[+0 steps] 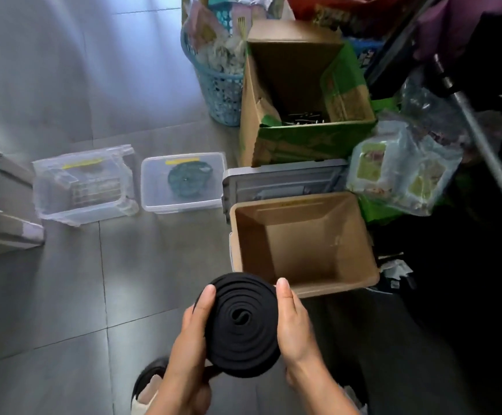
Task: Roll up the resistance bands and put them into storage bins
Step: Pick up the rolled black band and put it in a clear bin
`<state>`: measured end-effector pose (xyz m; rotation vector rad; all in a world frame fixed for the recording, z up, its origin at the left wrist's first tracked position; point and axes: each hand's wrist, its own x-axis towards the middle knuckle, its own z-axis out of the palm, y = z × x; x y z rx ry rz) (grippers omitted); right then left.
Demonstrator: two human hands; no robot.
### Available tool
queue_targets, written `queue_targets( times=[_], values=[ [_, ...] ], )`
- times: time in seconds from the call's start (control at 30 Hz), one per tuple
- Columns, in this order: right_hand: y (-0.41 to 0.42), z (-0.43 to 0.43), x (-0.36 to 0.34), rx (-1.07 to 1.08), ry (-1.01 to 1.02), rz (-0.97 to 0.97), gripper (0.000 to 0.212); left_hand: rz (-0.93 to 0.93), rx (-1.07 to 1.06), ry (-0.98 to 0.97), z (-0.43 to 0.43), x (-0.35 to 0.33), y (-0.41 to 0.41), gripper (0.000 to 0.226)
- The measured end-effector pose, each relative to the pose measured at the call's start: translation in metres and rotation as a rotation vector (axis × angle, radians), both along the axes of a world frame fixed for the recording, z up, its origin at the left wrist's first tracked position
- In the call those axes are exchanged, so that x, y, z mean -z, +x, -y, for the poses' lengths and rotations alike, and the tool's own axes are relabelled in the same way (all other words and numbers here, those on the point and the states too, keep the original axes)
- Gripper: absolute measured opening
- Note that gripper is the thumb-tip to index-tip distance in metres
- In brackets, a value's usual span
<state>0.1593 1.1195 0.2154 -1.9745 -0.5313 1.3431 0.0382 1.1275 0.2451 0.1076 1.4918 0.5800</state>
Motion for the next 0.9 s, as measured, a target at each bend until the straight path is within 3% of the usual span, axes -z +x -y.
queue_targets(
  times=[0.1,0.2,0.3,0.47,0.6,0.7,0.8,0.9],
  values=[
    [0.023,-0.016,0.038,-0.062,0.026,0.008,0.078,-0.033,-0.014,0.049,-0.009,0.028,0.024,0.069],
    [0.055,-0.035,0.074,-0.112,0.062,0.002,0.083,-0.034,0.023,0.111,-0.023,0.054,0.053,0.065],
    [0.091,-0.054,0.103,-0.116,0.108,-0.084,0.067,-0.030,0.059,0.179,-0.043,0.081,0.083,0.070],
    [0.135,-0.092,0.145,-0.104,0.116,-0.211,0.057,-0.006,0.099,0.236,-0.075,0.128,0.121,0.109],
    [0.140,-0.112,0.166,-0.212,0.100,-0.180,0.056,0.011,0.024,0.274,-0.085,0.161,0.126,0.100],
    [0.138,-0.135,0.150,-0.250,0.177,-0.160,0.049,-0.009,0.042,0.403,-0.098,0.161,0.123,0.106],
    [0.127,-0.159,0.127,-0.275,0.292,-0.266,0.052,-0.061,0.040,0.493,-0.113,0.137,0.111,0.091],
    [0.103,-0.170,0.122,-0.299,0.340,-0.306,0.059,-0.039,0.011,0.491,-0.117,0.116,0.092,0.057]
  ],
)
